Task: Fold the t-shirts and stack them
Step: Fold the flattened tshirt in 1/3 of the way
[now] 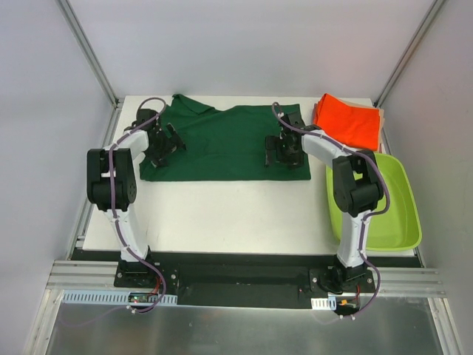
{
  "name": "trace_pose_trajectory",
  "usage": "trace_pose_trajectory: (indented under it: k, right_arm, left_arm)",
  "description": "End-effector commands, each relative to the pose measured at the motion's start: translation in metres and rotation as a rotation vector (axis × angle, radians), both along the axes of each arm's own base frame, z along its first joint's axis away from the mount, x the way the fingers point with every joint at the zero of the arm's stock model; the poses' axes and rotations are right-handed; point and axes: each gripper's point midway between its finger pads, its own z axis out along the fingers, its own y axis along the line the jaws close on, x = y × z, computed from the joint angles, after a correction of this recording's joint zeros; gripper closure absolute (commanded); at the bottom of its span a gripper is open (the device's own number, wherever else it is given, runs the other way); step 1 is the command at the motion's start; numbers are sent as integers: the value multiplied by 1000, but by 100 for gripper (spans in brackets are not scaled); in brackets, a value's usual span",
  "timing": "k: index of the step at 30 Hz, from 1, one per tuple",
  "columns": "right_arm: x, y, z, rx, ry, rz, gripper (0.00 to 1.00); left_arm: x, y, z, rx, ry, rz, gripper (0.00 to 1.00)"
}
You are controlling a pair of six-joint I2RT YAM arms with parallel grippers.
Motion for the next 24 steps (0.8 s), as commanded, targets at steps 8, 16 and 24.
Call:
trace_pose_trajectory:
  k: [8, 16, 24]
  right_arm:
    - [-69, -18, -35, 1, 136, -6, 1]
    - [-148, -26, -29, -23, 149, -3, 1]
    - [-214, -36, -31, -39, 168, -112, 0]
  left_arm:
    - [-96, 9, -40, 6, 181, 33, 1]
    - [-198, 20, -47, 77, 243, 140, 1]
    - [-239, 25, -47, 107, 230, 175, 1]
